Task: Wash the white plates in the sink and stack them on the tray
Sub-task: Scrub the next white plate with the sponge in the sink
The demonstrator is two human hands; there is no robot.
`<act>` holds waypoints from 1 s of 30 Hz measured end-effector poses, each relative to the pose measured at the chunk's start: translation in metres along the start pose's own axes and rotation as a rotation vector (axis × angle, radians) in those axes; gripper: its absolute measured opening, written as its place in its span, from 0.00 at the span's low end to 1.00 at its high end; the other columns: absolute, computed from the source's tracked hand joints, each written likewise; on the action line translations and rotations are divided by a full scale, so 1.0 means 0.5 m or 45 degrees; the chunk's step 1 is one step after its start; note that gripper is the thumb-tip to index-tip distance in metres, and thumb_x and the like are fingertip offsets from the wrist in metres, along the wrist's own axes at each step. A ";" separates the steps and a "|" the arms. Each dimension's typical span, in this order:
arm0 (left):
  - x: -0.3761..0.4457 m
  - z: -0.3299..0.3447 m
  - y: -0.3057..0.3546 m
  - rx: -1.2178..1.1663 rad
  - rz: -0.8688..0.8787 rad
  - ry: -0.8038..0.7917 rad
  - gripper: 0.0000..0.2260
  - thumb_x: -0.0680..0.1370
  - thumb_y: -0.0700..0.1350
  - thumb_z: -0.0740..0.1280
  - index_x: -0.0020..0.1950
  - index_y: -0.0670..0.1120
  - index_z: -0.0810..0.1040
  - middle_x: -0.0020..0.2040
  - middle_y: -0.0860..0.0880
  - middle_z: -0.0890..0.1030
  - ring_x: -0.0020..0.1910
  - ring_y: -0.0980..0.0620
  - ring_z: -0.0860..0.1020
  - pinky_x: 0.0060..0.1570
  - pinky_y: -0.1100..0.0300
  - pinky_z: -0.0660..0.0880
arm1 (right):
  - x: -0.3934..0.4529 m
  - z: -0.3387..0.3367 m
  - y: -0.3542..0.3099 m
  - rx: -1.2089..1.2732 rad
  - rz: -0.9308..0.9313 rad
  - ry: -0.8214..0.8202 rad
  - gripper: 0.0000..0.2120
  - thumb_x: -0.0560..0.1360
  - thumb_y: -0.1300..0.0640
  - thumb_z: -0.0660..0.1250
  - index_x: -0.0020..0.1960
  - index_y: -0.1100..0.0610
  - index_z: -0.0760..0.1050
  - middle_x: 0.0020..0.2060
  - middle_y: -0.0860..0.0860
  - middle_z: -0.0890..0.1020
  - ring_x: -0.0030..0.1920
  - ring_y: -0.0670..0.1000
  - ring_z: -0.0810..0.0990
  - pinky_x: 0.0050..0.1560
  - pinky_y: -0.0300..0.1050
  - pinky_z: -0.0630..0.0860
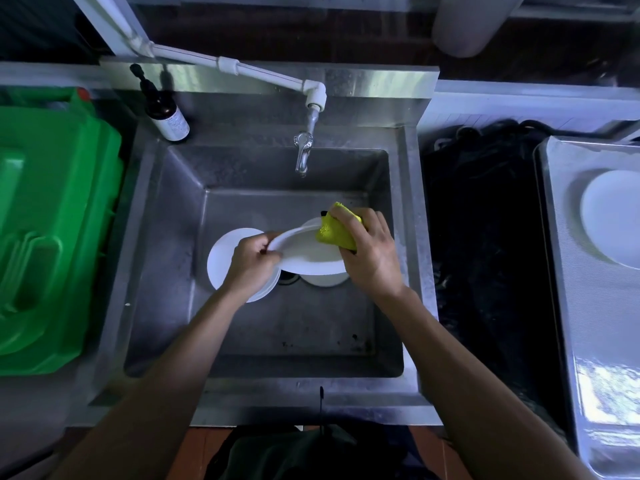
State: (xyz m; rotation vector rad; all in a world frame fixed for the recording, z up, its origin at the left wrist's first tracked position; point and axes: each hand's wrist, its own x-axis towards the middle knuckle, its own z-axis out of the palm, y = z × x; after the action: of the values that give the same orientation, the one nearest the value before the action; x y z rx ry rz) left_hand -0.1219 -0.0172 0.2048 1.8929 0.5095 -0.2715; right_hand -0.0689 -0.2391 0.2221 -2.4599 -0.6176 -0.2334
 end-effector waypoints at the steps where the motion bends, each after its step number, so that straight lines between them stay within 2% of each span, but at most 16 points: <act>1: -0.007 0.001 -0.004 -0.057 -0.050 0.025 0.21 0.66 0.38 0.64 0.45 0.65 0.84 0.39 0.57 0.83 0.41 0.56 0.78 0.45 0.59 0.73 | -0.002 -0.002 0.001 -0.004 -0.004 0.008 0.31 0.69 0.67 0.68 0.70 0.49 0.70 0.49 0.57 0.75 0.47 0.60 0.73 0.42 0.56 0.76; 2: -0.014 0.003 -0.005 -0.121 -0.117 0.069 0.20 0.66 0.38 0.65 0.45 0.62 0.85 0.38 0.56 0.81 0.41 0.53 0.77 0.46 0.55 0.73 | -0.004 -0.005 0.003 -0.006 -0.001 0.019 0.32 0.69 0.67 0.69 0.70 0.49 0.69 0.49 0.57 0.75 0.47 0.60 0.73 0.42 0.57 0.76; 4: -0.033 0.000 -0.009 -0.293 -0.328 0.210 0.14 0.71 0.40 0.68 0.50 0.56 0.86 0.44 0.56 0.85 0.46 0.51 0.82 0.48 0.51 0.79 | -0.006 -0.011 0.006 -0.008 0.017 0.041 0.33 0.69 0.68 0.69 0.70 0.47 0.68 0.48 0.58 0.75 0.47 0.61 0.73 0.43 0.56 0.75; 5: -0.040 0.000 -0.012 -0.430 -0.489 0.255 0.10 0.74 0.44 0.69 0.53 0.52 0.85 0.48 0.54 0.87 0.49 0.49 0.84 0.49 0.50 0.81 | -0.006 -0.014 0.005 -0.011 0.024 0.054 0.33 0.69 0.68 0.68 0.70 0.47 0.67 0.49 0.58 0.75 0.48 0.61 0.73 0.43 0.56 0.75; 6: -0.048 0.001 -0.013 -0.597 -0.652 0.221 0.09 0.77 0.49 0.69 0.54 0.49 0.84 0.51 0.50 0.87 0.50 0.46 0.86 0.50 0.49 0.81 | -0.006 -0.017 0.004 -0.013 0.023 0.066 0.33 0.69 0.68 0.68 0.70 0.46 0.67 0.49 0.58 0.75 0.48 0.61 0.73 0.42 0.55 0.76; 8: -0.061 0.006 -0.005 -0.853 -0.849 0.010 0.21 0.78 0.60 0.66 0.57 0.43 0.81 0.53 0.45 0.86 0.50 0.41 0.86 0.49 0.48 0.80 | -0.006 -0.021 0.002 -0.014 -0.011 0.081 0.32 0.70 0.68 0.66 0.70 0.47 0.67 0.50 0.58 0.76 0.48 0.61 0.73 0.40 0.55 0.76; 10: -0.058 0.014 0.015 -0.997 -0.884 -0.149 0.32 0.77 0.69 0.62 0.59 0.40 0.79 0.54 0.42 0.86 0.51 0.39 0.85 0.49 0.47 0.80 | -0.007 -0.024 -0.003 -0.035 -0.062 0.088 0.31 0.70 0.68 0.65 0.70 0.47 0.66 0.51 0.59 0.77 0.47 0.61 0.73 0.39 0.55 0.76; 12: -0.045 0.025 0.041 -1.094 -0.887 -0.181 0.37 0.76 0.72 0.60 0.61 0.38 0.77 0.55 0.39 0.85 0.52 0.36 0.85 0.51 0.44 0.80 | -0.010 -0.024 -0.009 -0.047 -0.108 0.097 0.30 0.72 0.68 0.65 0.70 0.48 0.66 0.49 0.60 0.78 0.45 0.61 0.73 0.39 0.56 0.76; 14: -0.032 0.033 0.066 -1.152 -0.894 -0.153 0.34 0.77 0.69 0.62 0.61 0.38 0.75 0.54 0.39 0.85 0.51 0.36 0.85 0.55 0.42 0.80 | -0.015 -0.022 -0.015 -0.054 -0.147 0.110 0.31 0.72 0.70 0.67 0.69 0.48 0.66 0.47 0.61 0.78 0.43 0.61 0.73 0.38 0.57 0.76; 18: -0.024 0.040 0.085 -1.307 -0.871 -0.086 0.16 0.80 0.48 0.63 0.58 0.37 0.78 0.52 0.38 0.86 0.48 0.39 0.86 0.38 0.50 0.83 | -0.030 -0.019 -0.017 -0.056 -0.202 0.137 0.32 0.71 0.71 0.71 0.69 0.48 0.67 0.50 0.59 0.77 0.44 0.61 0.73 0.40 0.57 0.75; 20: -0.025 0.042 0.083 -1.410 -0.859 -0.032 0.11 0.80 0.42 0.63 0.54 0.36 0.78 0.49 0.36 0.85 0.45 0.39 0.86 0.36 0.48 0.83 | -0.038 -0.018 -0.013 -0.043 -0.208 0.127 0.32 0.71 0.70 0.71 0.69 0.48 0.67 0.54 0.57 0.75 0.46 0.60 0.73 0.42 0.56 0.75; 24: -0.025 0.048 0.078 -1.536 -0.806 0.065 0.09 0.80 0.37 0.60 0.57 0.34 0.75 0.51 0.34 0.84 0.46 0.36 0.85 0.37 0.44 0.83 | -0.058 -0.010 -0.002 -0.028 -0.216 0.018 0.31 0.75 0.67 0.69 0.72 0.46 0.65 0.57 0.55 0.74 0.51 0.60 0.74 0.47 0.58 0.76; 27: -0.019 0.046 0.076 -1.507 -0.742 0.214 0.10 0.80 0.36 0.62 0.61 0.36 0.73 0.50 0.36 0.82 0.46 0.39 0.84 0.34 0.49 0.83 | -0.077 -0.001 0.002 -0.036 -0.248 -0.142 0.32 0.76 0.64 0.63 0.75 0.43 0.62 0.62 0.53 0.70 0.57 0.58 0.72 0.52 0.56 0.76; 28: -0.016 0.045 0.075 -1.478 -0.719 0.257 0.11 0.80 0.36 0.63 0.62 0.36 0.74 0.50 0.37 0.81 0.46 0.40 0.83 0.35 0.49 0.83 | -0.084 0.003 0.002 -0.028 -0.251 -0.202 0.31 0.76 0.63 0.60 0.75 0.43 0.61 0.64 0.53 0.69 0.58 0.58 0.71 0.54 0.56 0.76; 30: -0.011 0.042 0.068 -1.403 -0.681 0.281 0.15 0.80 0.36 0.65 0.66 0.36 0.74 0.54 0.38 0.81 0.51 0.40 0.82 0.46 0.47 0.83 | -0.093 0.010 -0.001 0.020 -0.246 -0.282 0.31 0.75 0.61 0.58 0.76 0.43 0.61 0.67 0.53 0.68 0.62 0.57 0.70 0.54 0.54 0.77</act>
State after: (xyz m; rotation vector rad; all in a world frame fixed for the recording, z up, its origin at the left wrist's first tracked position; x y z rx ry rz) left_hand -0.1094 -0.0483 0.2276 0.6932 1.0502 -0.0790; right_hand -0.1096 -0.2534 0.2042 -2.4304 -0.9502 -0.0299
